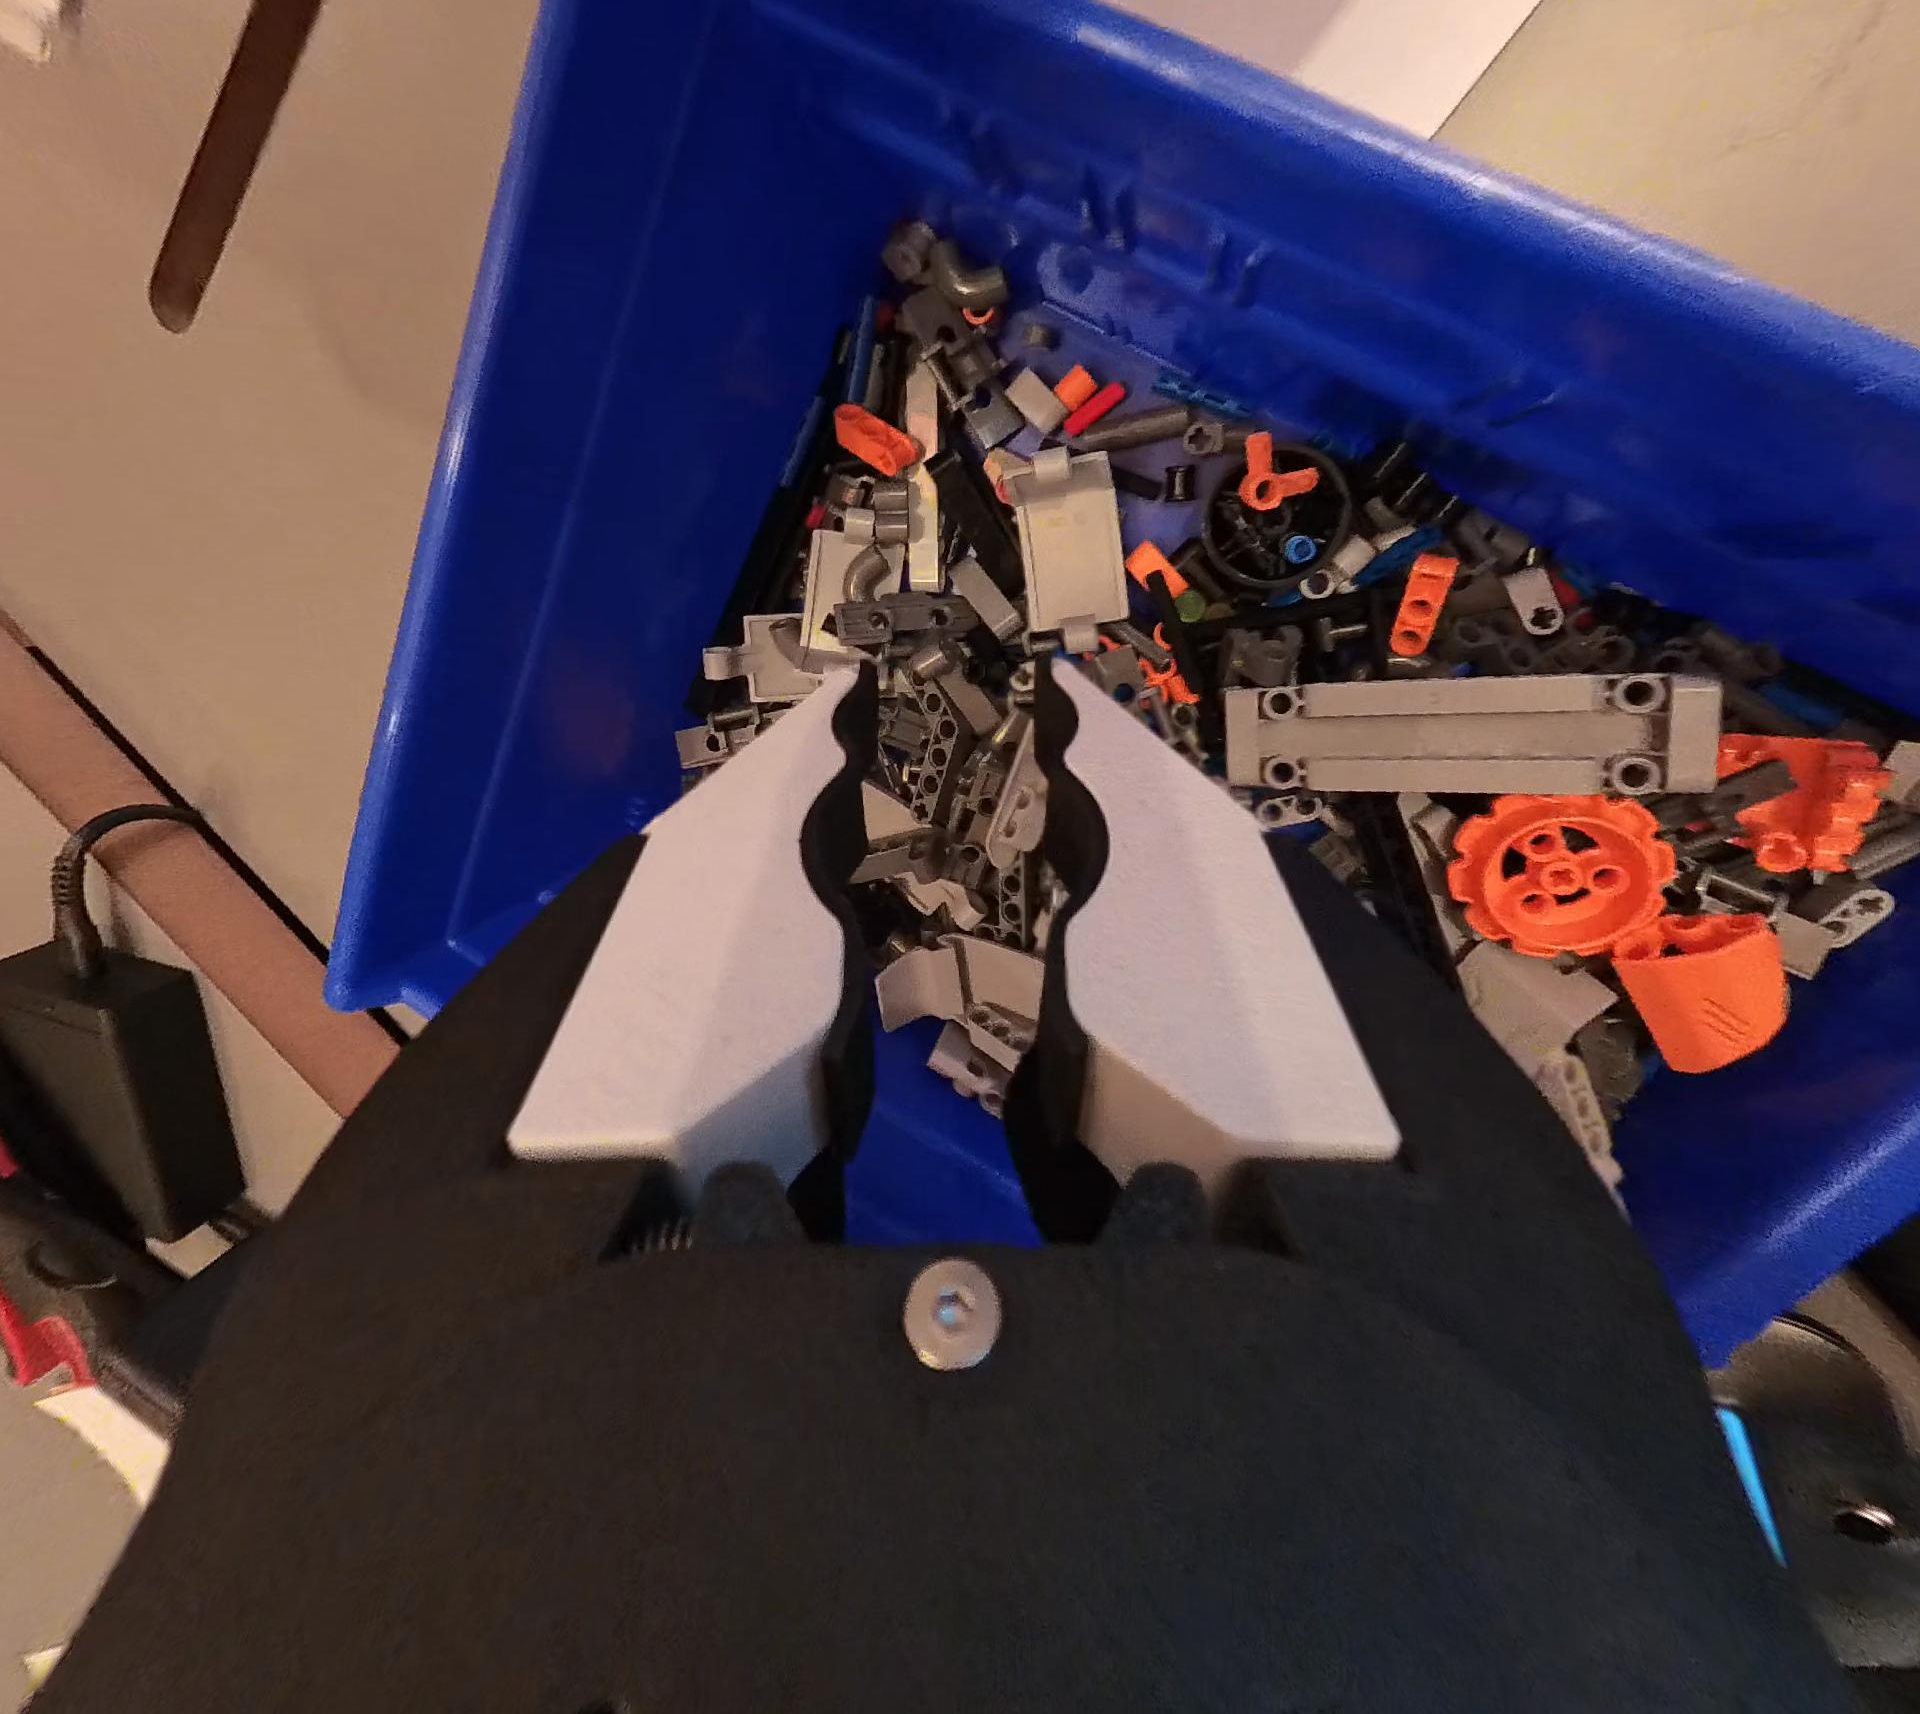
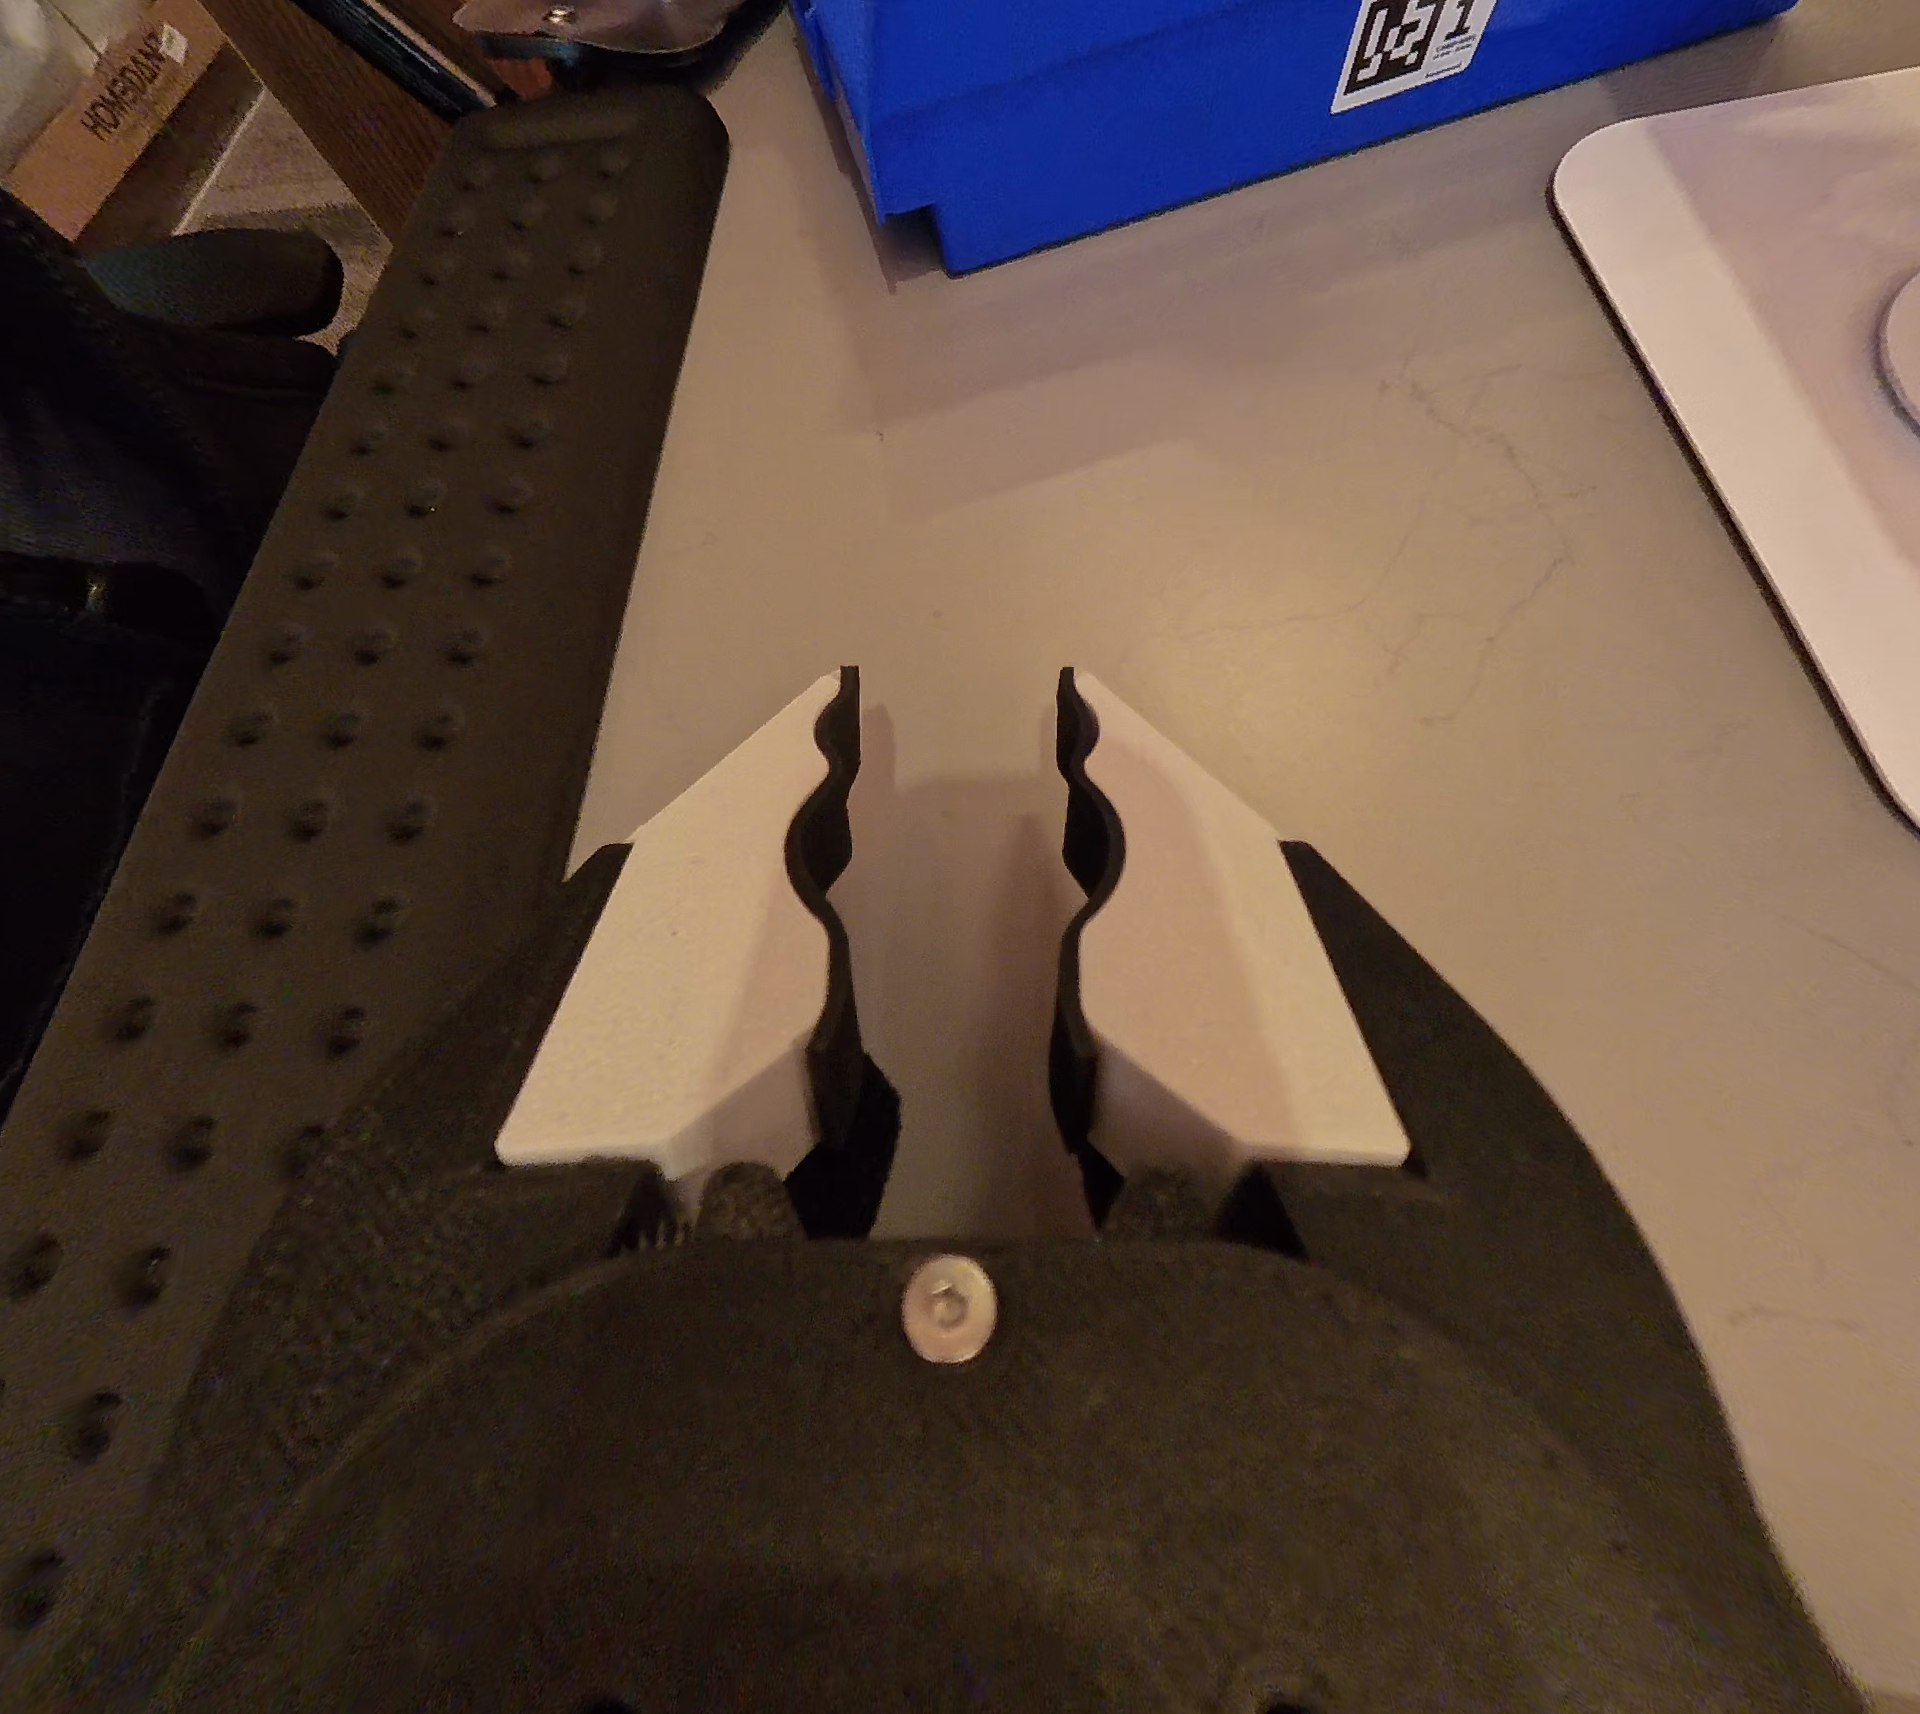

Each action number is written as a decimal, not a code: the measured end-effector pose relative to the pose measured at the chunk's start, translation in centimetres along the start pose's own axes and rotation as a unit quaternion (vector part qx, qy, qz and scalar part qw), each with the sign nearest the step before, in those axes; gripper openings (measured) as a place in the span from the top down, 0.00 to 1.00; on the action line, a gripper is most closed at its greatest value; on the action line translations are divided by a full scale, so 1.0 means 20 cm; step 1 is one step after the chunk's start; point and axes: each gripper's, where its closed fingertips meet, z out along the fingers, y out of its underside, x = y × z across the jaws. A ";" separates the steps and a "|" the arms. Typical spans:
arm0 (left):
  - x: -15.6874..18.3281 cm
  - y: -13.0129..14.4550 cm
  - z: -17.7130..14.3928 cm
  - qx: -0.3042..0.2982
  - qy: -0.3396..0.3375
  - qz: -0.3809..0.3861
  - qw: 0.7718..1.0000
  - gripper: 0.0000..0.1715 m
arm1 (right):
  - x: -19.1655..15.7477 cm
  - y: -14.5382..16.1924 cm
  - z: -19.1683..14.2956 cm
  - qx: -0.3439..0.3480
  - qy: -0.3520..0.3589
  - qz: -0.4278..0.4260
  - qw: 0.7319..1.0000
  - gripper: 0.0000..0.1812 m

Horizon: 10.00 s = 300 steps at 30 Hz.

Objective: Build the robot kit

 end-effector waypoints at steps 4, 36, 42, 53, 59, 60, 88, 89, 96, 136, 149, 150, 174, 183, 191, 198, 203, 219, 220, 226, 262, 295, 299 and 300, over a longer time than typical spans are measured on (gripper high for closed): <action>-0.01 0.03 0.07 -0.001 0.015 -0.007 1.000 0.85 | 0.01 0.01 0.00 0.001 0.000 0.007 1.000 0.80; 0.03 0.15 0.16 -0.053 0.142 -0.070 0.986 0.97 | 0.04 0.03 -0.03 0.018 -0.010 0.037 0.999 0.80; -0.08 0.07 0.21 -0.010 0.118 -0.091 0.989 0.86 | 0.05 0.04 -0.02 0.019 -0.013 0.044 0.999 0.80; 0.00 -0.01 0.28 -0.013 0.137 -0.053 0.989 0.82 | 0.06 0.03 -0.04 0.028 -0.014 0.054 0.998 0.79; 0.03 -0.01 0.29 -0.012 0.150 -0.044 0.988 0.95 | 0.07 0.03 -0.04 0.032 -0.015 0.057 0.998 0.79; 0.07 0.01 0.30 -0.018 0.163 -0.040 0.986 0.97 | 0.07 0.03 -0.04 0.032 -0.015 0.057 0.998 0.79; 0.08 0.13 0.24 -0.073 0.082 0.065 0.992 0.86 | 0.07 0.04 -0.04 0.026 -0.015 0.056 0.998 0.79; 0.07 0.12 0.22 -0.062 0.079 0.065 0.993 0.88 | 0.07 0.04 -0.04 0.026 -0.015 0.056 0.998 0.79; 0.12 0.05 0.10 -0.017 0.113 0.065 0.991 0.85 | 0.09 0.01 -0.07 0.046 -0.010 0.064 0.997 0.79; 0.44 0.14 0.06 0.028 0.207 0.189 0.959 0.91 | 0.37 0.12 -0.11 -0.014 0.168 0.092 0.981 0.65; -0.14 0.34 0.03 -0.093 0.015 0.036 0.995 0.84 | 0.35 0.13 -0.09 -0.018 0.151 0.098 0.983 0.65; -0.17 0.34 0.03 -0.098 -0.004 0.034 0.995 0.80 | 0.35 0.13 -0.09 -0.018 0.151 0.098 0.984 0.65; 0.36 -0.09 0.16 0.079 0.159 0.149 0.973 0.94 | 0.33 0.11 -0.10 -0.004 0.134 0.099 0.986 0.66; 0.35 -0.11 0.12 0.104 0.186 0.126 0.969 0.98 | 0.32 0.10 -0.10 -0.003 0.134 0.097 0.986 0.66; 0.43 -0.24 -0.28 0.271 0.282 0.113 0.914 0.98 | 0.27 -0.12 -0.11 0.058 0.142 0.067 0.986 0.76; 0.73 -0.36 -0.62 0.356 0.346 0.110 0.861 0.98 | 0.11 -0.70 -0.03 0.159 0.171 -0.057 0.971 0.83; 0.87 -0.41 -0.67 0.367 0.405 0.059 0.836 0.98 | 0.06 -0.80 0.05 0.119 0.257 -0.172 0.944 0.89; 0.74 -0.40 -0.65 0.344 0.372 0.047 0.861 0.94 | 0.09 -0.64 0.05 0.044 0.205 -0.147 0.967 0.99; 0.67 -0.36 -0.61 0.319 0.349 0.053 0.879 0.93 | 0.10 -0.55 0.06 0.007 0.188 -0.140 0.972 0.99; 0.32 -0.12 -0.33 0.197 0.243 0.027 0.949 0.92 | 0.03 -0.07 0.14 -0.158 0.040 -0.069 0.984 0.99; 0.28 0.09 0.15 -0.004 0.201 0.114 0.973 0.90 | 0.02 0.05 0.17 -0.138 -0.033 0.005 0.990 0.92; 0.28 -0.12 0.19 0.074 0.197 0.101 0.972 0.84 | 0.03 0.04 0.17 -0.134 -0.031 0.004 0.990 0.92; 0.16 -0.07 0.15 0.046 0.147 0.093 0.984 0.84 | 0.03 0.05 0.17 -0.134 -0.032 0.005 0.990 0.92; 0.14 -0.05 0.13 0.036 0.139 0.093 0.985 0.84 | 0.03 0.05 0.17 -0.135 -0.032 0.005 0.990 0.92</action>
